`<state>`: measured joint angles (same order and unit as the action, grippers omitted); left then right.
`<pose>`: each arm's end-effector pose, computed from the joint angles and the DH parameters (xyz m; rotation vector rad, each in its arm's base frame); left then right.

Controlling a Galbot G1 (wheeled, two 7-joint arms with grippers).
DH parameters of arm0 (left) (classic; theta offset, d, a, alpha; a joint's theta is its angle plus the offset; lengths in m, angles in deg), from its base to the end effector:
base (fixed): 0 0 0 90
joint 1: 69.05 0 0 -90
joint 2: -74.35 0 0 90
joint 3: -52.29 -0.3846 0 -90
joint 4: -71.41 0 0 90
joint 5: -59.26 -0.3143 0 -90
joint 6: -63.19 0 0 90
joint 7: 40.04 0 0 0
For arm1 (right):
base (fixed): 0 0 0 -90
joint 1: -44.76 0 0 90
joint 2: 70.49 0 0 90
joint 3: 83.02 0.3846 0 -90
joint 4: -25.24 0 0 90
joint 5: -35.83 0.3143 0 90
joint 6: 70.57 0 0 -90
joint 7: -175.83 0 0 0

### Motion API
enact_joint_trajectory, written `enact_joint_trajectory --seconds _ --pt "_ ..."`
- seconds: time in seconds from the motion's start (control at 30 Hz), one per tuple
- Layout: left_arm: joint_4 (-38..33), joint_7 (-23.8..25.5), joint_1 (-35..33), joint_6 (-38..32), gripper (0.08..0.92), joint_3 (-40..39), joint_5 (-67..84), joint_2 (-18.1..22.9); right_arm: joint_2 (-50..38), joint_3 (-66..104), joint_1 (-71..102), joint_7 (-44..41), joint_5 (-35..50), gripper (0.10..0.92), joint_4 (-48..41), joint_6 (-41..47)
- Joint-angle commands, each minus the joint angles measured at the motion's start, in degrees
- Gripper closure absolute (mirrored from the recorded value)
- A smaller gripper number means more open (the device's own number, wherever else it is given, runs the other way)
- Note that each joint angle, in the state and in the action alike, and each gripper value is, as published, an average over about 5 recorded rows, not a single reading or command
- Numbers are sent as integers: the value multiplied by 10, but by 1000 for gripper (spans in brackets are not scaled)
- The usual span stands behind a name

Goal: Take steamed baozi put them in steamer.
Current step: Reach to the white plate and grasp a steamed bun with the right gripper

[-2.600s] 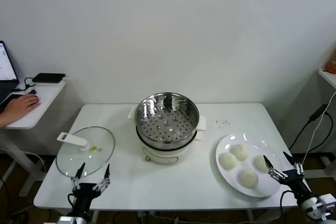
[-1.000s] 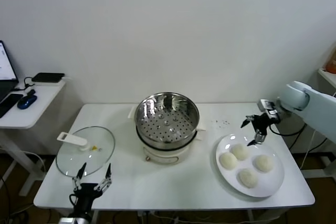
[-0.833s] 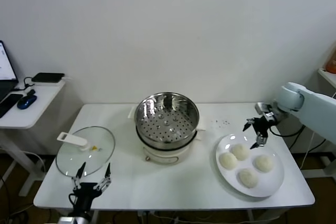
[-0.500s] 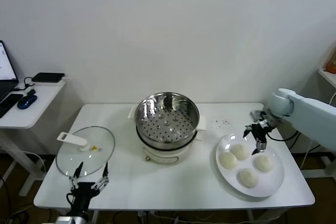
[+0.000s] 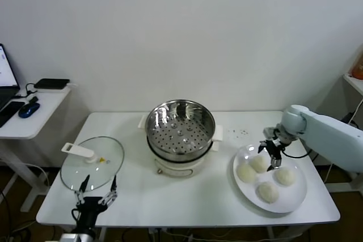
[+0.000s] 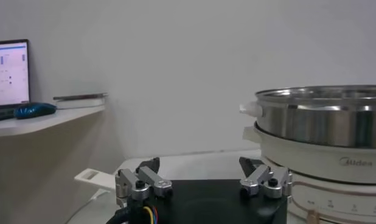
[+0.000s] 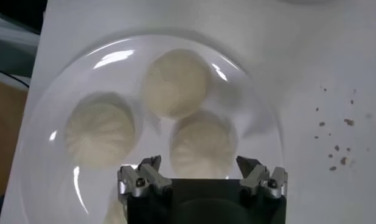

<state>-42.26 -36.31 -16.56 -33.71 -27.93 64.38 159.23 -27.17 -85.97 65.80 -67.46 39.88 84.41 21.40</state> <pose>0.0710 0.0718 -0.3734 0.0637 -3.0281 -0.1182 0.5274 -0.2121 -0.2178 1.3788 -1.2516 1.3042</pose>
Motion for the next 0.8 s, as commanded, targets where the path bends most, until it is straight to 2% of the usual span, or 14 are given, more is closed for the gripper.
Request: enact_joint_trajectory --seconds 0.03,0.63,0.8 --pt "1 0 -1 -1 177 1 1 -1 16 28 33 10 -21 203 -19 -7" --pt "4 0 2 0 177 -1 2 0 33 51 47 14 -38 203 -45 -11" --pt "4 -1 2 -1 177 0 3 0 32 51 48 10 -37 263 -43 -9"
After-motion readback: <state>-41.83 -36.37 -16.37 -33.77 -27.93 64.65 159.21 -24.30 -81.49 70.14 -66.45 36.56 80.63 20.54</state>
